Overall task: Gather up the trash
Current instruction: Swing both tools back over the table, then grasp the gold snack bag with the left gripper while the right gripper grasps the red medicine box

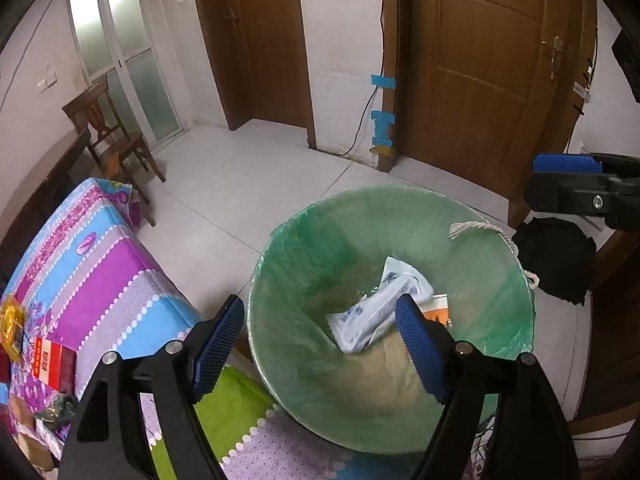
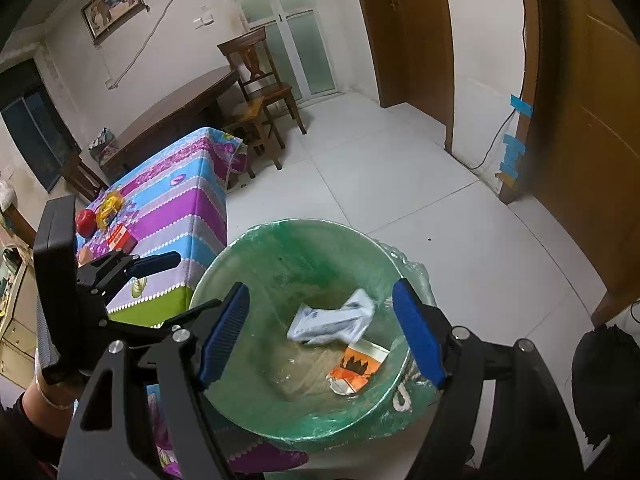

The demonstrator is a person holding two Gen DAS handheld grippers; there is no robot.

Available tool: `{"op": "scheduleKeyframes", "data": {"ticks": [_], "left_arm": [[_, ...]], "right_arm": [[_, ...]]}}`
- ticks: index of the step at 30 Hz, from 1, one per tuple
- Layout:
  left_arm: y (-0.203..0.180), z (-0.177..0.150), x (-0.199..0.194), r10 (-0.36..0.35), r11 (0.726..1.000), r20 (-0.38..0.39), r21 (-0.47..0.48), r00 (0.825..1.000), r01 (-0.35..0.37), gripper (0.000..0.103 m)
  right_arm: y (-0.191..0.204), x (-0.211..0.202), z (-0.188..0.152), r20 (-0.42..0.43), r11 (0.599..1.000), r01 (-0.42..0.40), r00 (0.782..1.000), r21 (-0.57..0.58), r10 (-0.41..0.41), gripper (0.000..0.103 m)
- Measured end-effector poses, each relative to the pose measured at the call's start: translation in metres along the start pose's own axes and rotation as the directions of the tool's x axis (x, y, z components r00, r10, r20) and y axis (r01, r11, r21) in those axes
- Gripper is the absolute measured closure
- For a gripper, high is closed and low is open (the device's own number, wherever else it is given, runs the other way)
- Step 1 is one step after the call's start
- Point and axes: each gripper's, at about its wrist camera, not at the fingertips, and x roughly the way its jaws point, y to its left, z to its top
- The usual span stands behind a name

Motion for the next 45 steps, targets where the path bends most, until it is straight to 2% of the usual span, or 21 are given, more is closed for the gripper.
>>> {"op": "scheduleKeyframes", "data": {"ticks": [5, 7, 9, 12, 14, 17, 21, 23, 25, 30, 34, 37, 38, 40, 42, 43, 45], "left_arm": [[0.001, -0.002, -0.008, 0.012, 1.000, 0.017, -0.003, 1.000, -0.012, 0.025], [0.003, -0.006, -0.016, 0.038, 0.999, 0.039, -0.016, 0.999, -0.038, 0.025], [0.007, -0.012, -0.028, 0.067, 0.997, 0.068, -0.053, 0.995, -0.063, 0.025], [0.021, -0.030, -0.054, 0.117, 0.987, 0.123, -0.128, 0.985, -0.101, 0.023], [0.035, -0.050, -0.077, 0.188, 0.971, 0.166, -0.179, 0.968, -0.158, 0.021], [0.056, -0.078, -0.106, 0.256, 0.947, 0.191, -0.248, 0.948, -0.206, 0.020], [0.095, -0.125, -0.151, 0.321, 0.906, 0.189, -0.347, 0.928, -0.242, 0.017], [0.115, -0.146, -0.171, 0.349, 0.884, 0.178, -0.389, 0.920, -0.260, 0.017], [0.139, -0.171, -0.197, 0.377, 0.855, 0.164, -0.441, 0.912, -0.274, 0.017], [0.197, -0.235, -0.265, 0.438, 0.787, 0.136, -0.535, 0.888, -0.307, 0.015], [0.237, -0.287, -0.310, 0.488, 0.717, 0.089, -0.609, 0.868, -0.340, 0.015], [0.256, -0.331, -0.340, 0.549, 0.652, 0.045, -0.648, 0.835, -0.394, 0.015], [0.262, -0.339, -0.345, 0.552, 0.642, 0.034, -0.655, 0.833, -0.398, 0.015], [0.271, -0.367, -0.357, 0.549, 0.625, 0.014, -0.671, 0.836, -0.399, 0.015], [0.270, -0.382, -0.362, 0.535, 0.630, 0.008, -0.671, 0.845, -0.393, 0.015], [0.270, -0.389, -0.363, 0.518, 0.639, 0.011, -0.670, 0.855, -0.379, 0.015], [0.264, -0.396, -0.361, 0.454, 0.675, 0.027, -0.663, 0.891, -0.323, 0.015]], "right_arm": [[0.004, -0.005, -0.003, 0.016, 1.000, -0.005, 1.000, 0.005, 0.005, 0.032], [0.005, -0.010, -0.004, 0.041, 1.000, -0.010, 0.999, 0.014, 0.009, 0.032], [0.011, -0.021, -0.008, 0.105, 1.000, -0.017, 0.994, 0.012, 0.015, 0.032], [0.032, -0.042, -0.019, 0.245, 1.000, -0.015, 0.969, -0.023, 0.020, 0.032], [0.051, -0.057, -0.033, 0.359, 0.998, 0.003, 0.933, -0.060, 0.018, 0.028], [0.081, -0.077, -0.056, 0.525, 0.993, 0.034, 0.851, -0.113, 0.031, 0.017], [0.126, -0.087, -0.090, 0.665, 0.979, 0.055, 0.741, -0.198, 0.093, 0.011], [0.142, -0.085, -0.101, 0.691, 0.973, 0.046, 0.712, -0.228, 0.129, 0.009], [0.161, -0.081, -0.112, 0.700, 0.966, 0.016, 0.692, -0.258, 0.175, 0.007], [0.204, -0.066, -0.121, 0.656, 0.934, -0.049, 0.699, -0.354, 0.286, 0.005], [0.232, -0.050, -0.120, 0.553, 0.902, -0.156, 0.744, -0.403, 0.376, 0.005], [0.250, -0.040, -0.119, 0.480, 0.876, -0.243, 0.760, -0.417, 0.439, 0.005], [0.256, -0.039, -0.121, 0.463, 0.869, -0.258, 0.763, -0.422, 0.452, 0.005], [0.273, -0.034, -0.126, 0.416, 0.852, -0.297, 0.773, -0.431, 0.480, 0.005], [0.281, -0.031, -0.130, 0.378, 0.839, -0.327, 0.780, -0.434, 0.499, 0.005], [0.287, -0.028, -0.134, 0.355, 0.834, -0.342, 0.786, -0.432, 0.506, 0.005], [0.296, -0.023, -0.138, 0.319, 0.830, -0.366, 0.797, -0.421, 0.513, 0.005]]}}
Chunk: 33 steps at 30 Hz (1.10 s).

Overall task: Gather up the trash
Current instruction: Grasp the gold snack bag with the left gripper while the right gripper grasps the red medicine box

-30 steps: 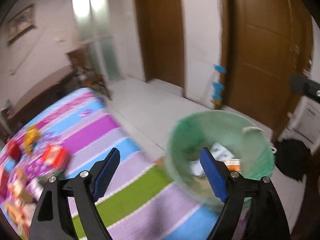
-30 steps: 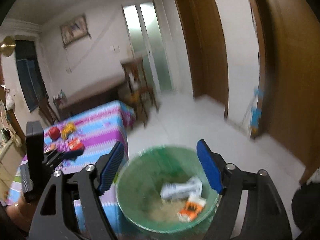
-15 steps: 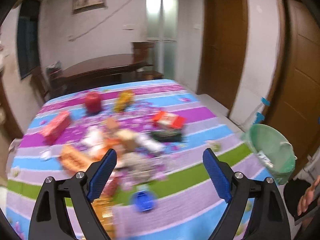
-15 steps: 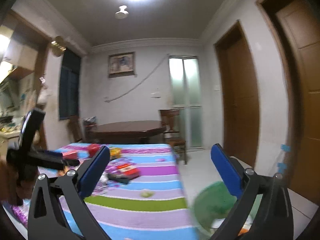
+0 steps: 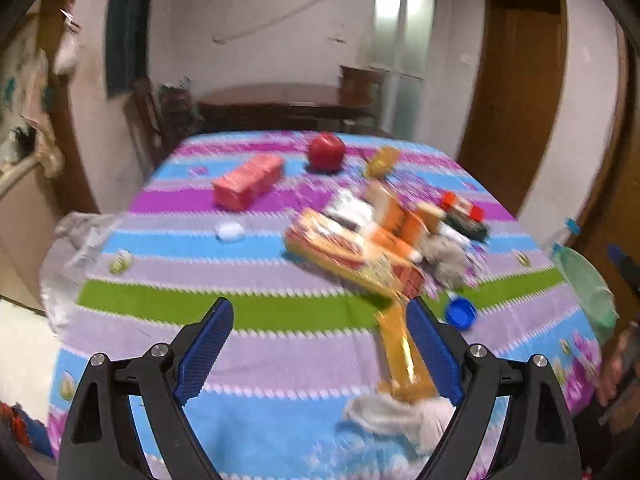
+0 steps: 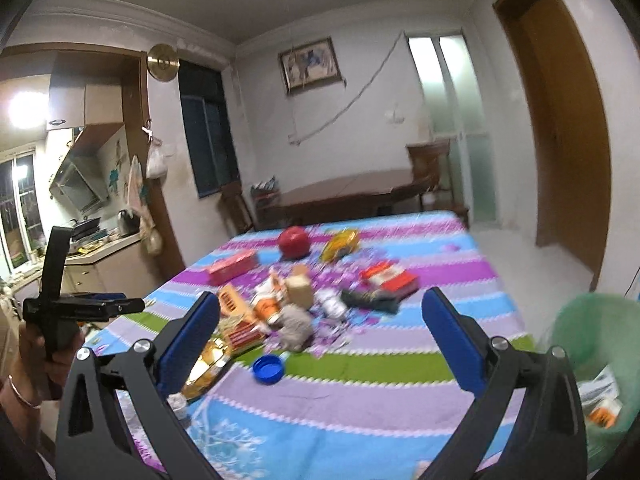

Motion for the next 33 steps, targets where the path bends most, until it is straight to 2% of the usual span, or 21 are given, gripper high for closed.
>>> {"op": "scheduleKeyframes", "data": {"ticks": [3, 7, 10, 12, 13, 14, 15, 16, 18, 20, 23, 24, 26, 28, 30, 31, 32, 33], "left_arm": [[-0.019, -0.005, 0.015, -0.078, 0.995, -0.073, 0.053, 0.994, 0.082, 0.015], [-0.060, -0.008, 0.050, -0.102, 0.975, -0.189, 0.175, 0.977, 0.136, 0.015], [-0.079, -0.010, 0.081, -0.095, 0.966, -0.271, 0.209, 0.958, 0.155, 0.017], [-0.085, -0.012, 0.101, -0.098, 0.967, -0.337, 0.189, 0.936, 0.169, 0.028], [-0.089, -0.014, 0.115, -0.085, 0.968, -0.364, 0.189, 0.927, 0.163, 0.045], [-0.089, -0.016, 0.121, -0.068, 0.970, -0.385, 0.190, 0.920, 0.151, 0.055], [-0.090, -0.017, 0.120, -0.065, 0.970, -0.373, 0.193, 0.926, 0.146, 0.056], [-0.091, -0.018, 0.120, -0.072, 0.970, -0.382, 0.190, 0.921, 0.154, 0.057], [-0.087, -0.017, 0.117, -0.095, 0.972, -0.371, 0.166, 0.924, 0.167, 0.060], [-0.077, -0.010, 0.106, -0.125, 0.976, -0.326, 0.127, 0.937, 0.175, 0.060], [-0.053, 0.008, 0.075, -0.138, 0.986, -0.201, 0.062, 0.970, 0.154, 0.060], [-0.042, 0.014, 0.059, -0.125, 0.991, -0.142, 0.038, 0.982, 0.132, 0.060], [-0.020, 0.021, 0.034, -0.087, 0.996, -0.049, -0.015, 0.995, 0.086, 0.060], [0.000, 0.026, 0.019, -0.076, 0.994, 0.006, -0.074, 0.997, 0.076, 0.060], [0.022, 0.025, 0.006, -0.044, 0.988, 0.043, -0.144, 0.998, 0.050, 0.060], [0.032, 0.023, 0.001, -0.022, 0.985, 0.055, -0.168, 0.998, 0.031, 0.060], [0.039, 0.019, -0.003, -0.004, 0.982, 0.061, -0.187, 0.998, 0.015, 0.060], [0.049, 0.012, -0.005, 0.010, 0.977, 0.058, -0.215, 0.998, 0.003, 0.060]], "right_arm": [[-0.001, 0.004, -0.009, -0.034, 0.998, -0.012, 0.999, 0.061, 0.014, 0.005], [-0.005, 0.011, -0.016, -0.068, 0.994, -0.007, 0.998, 0.112, 0.015, 0.005], [-0.002, 0.012, -0.018, -0.081, 0.994, -0.006, 0.997, 0.113, 0.015, 0.005], [-0.002, 0.012, -0.017, -0.082, 0.995, -0.002, 0.997, 0.101, 0.011, 0.005], [-0.003, 0.012, -0.016, -0.084, 0.995, -0.001, 0.996, 0.099, 0.009, 0.005], [-0.003, 0.013, -0.016, -0.086, 0.995, 0.000, 0.996, 0.097, 0.009, 0.005], [-0.004, 0.014, -0.016, -0.088, 0.995, -0.002, 0.996, 0.095, 0.010, 0.005], [-0.004, 0.015, -0.016, -0.091, 0.996, -0.005, 0.996, 0.091, 0.013, 0.005], [-0.004, 0.017, -0.015, -0.096, 0.996, -0.013, 0.995, 0.083, 0.021, 0.005], [0.000, 0.021, -0.014, -0.103, 0.997, -0.031, 0.994, 0.064, 0.037, 0.005], [0.012, 0.031, -0.008, -0.118, 0.997, -0.080, 0.990, 0.007, 0.080, 0.005], [0.018, 0.036, -0.005, -0.132, 0.994, -0.106, 0.986, -0.015, 0.103, 0.005], [0.033, 0.052, 0.003, -0.179, 0.981, -0.179, 0.970, -0.079, 0.163, 0.005], [0.052, 0.077, 0.010, -0.254, 0.948, -0.281, 0.937, -0.149, 0.238, 0.005], [0.069, 0.102, 0.013, -0.317, 0.916, -0.341, 0.910, -0.209, 0.267, 0.006], [0.080, 0.119, 0.014, -0.361, 0.888, -0.391, 0.886, -0.244, 0.291, 0.006], [0.090, 0.136, 0.013, -0.416, 0.856, -0.444, 0.853, -0.265, 0.314, 0.010], [0.096, 0.147, 0.013, -0.441, 0.842, -0.457, 0.843, -0.287, 0.308, 0.013]]}}
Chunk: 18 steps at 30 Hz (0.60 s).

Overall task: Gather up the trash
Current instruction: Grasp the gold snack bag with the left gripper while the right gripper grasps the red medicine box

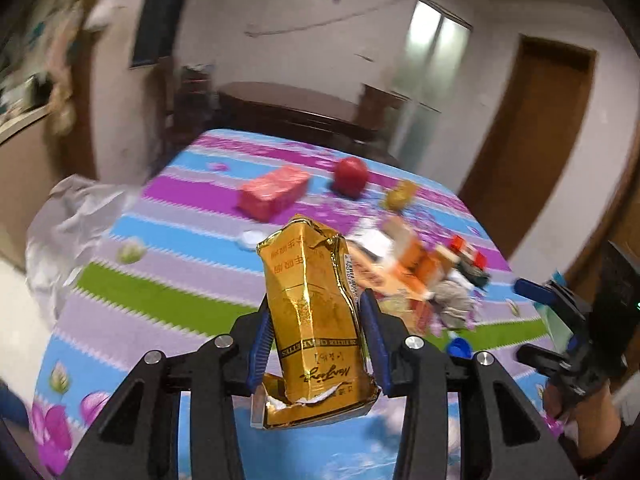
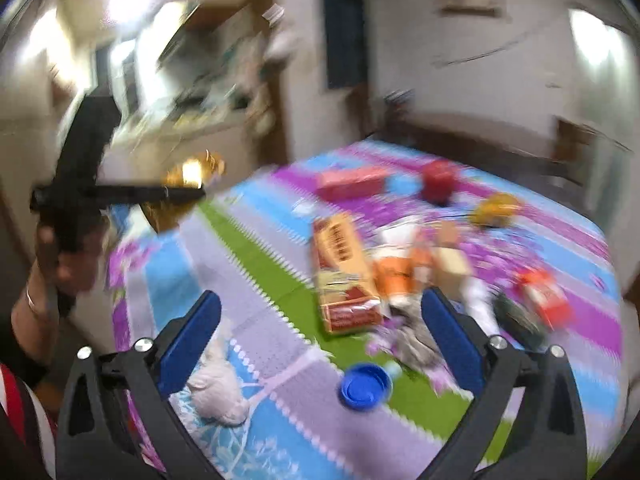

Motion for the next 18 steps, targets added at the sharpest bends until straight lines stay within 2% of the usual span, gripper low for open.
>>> {"op": "scheduleKeyframes", "data": {"ticks": [2, 5, 12, 16, 17, 18], "left_arm": [[0.013, -0.007, -0.001, 0.004, 1.000, -0.018, -0.031, 1.000, -0.005, 0.060], [0.031, -0.023, -0.002, 0.035, 0.998, -0.039, -0.058, 0.999, -0.037, 0.060], [0.056, -0.040, -0.004, 0.029, 0.992, -0.052, -0.118, 0.998, -0.035, 0.060], [0.060, -0.043, 0.003, 0.028, 0.992, -0.056, -0.123, 0.998, -0.035, 0.060], [0.060, -0.043, 0.004, 0.027, 0.992, -0.055, -0.123, 0.998, -0.034, 0.060], [0.060, -0.044, 0.004, 0.024, 0.992, -0.055, -0.124, 0.998, -0.031, 0.060]], "right_arm": [[-0.002, 0.035, 0.012, -0.090, 0.997, -0.059, 0.994, -0.049, 0.054, 0.021], [-0.006, 0.077, 0.021, -0.192, 0.992, -0.096, 0.978, -0.087, 0.078, 0.023], [-0.009, 0.125, 0.020, -0.324, 0.985, -0.101, 0.945, -0.143, 0.049, 0.026], [-0.010, 0.143, 0.017, -0.365, 0.982, -0.062, 0.931, -0.179, -0.008, 0.028], [-0.011, 0.145, 0.017, -0.363, 0.983, -0.052, 0.932, -0.178, -0.016, 0.040], [-0.012, 0.148, 0.018, -0.364, 0.984, -0.041, 0.931, -0.172, -0.025, 0.044]]}}
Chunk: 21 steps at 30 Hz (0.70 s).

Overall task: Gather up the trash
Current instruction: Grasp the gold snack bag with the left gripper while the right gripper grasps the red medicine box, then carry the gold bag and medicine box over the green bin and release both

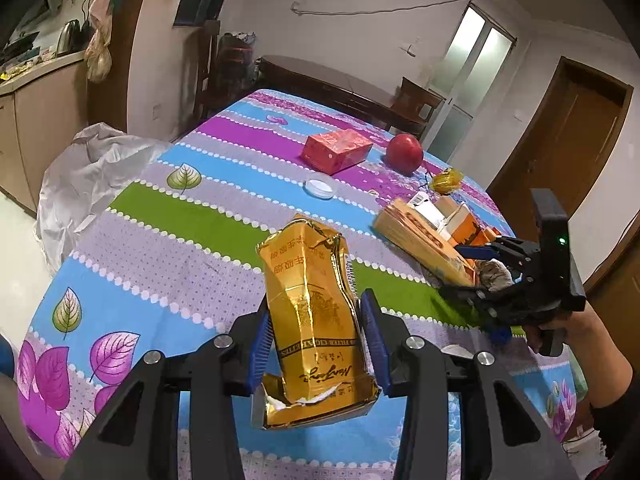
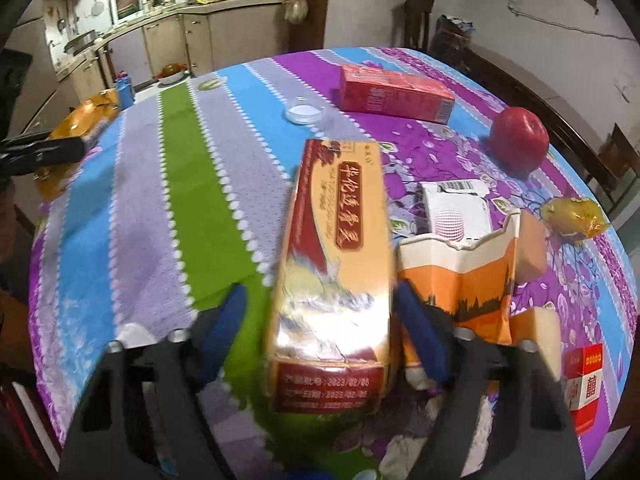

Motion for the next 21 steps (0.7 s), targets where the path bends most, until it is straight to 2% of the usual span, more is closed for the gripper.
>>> {"op": "scheduleKeyframes", "data": {"ticks": [3, 6, 11, 16, 21], "left_arm": [[-0.003, 0.001, 0.001, -0.002, 1.000, -0.002, 0.002, 1.000, 0.002, 0.060], [-0.009, 0.003, 0.000, -0.003, 1.000, 0.003, 0.018, 1.000, 0.003, 0.060], [-0.030, 0.008, 0.000, -0.018, 0.999, 0.005, 0.050, 1.000, 0.018, 0.059], [-0.069, 0.013, 0.012, 0.009, 0.992, -0.012, 0.130, 1.000, -0.008, 0.059], [-0.122, 0.014, 0.034, 0.060, 0.970, -0.005, 0.235, 0.998, -0.057, 0.059]], "right_arm": [[-0.002, -0.008, 0.002, 0.030, 0.998, -0.033, 0.999, 0.046, 0.031, 0.048], [0.010, -0.033, 0.002, 0.101, 0.998, -0.030, 0.995, 0.051, 0.024, 0.049], [0.014, -0.093, -0.009, 0.260, 0.985, -0.072, 0.965, 0.156, 0.029, 0.049], [0.010, -0.146, -0.046, 0.363, 0.948, -0.121, 0.932, 0.296, 0.006, 0.049], [0.006, -0.173, -0.081, 0.390, 0.909, -0.119, 0.919, 0.400, -0.051, 0.049]]}}
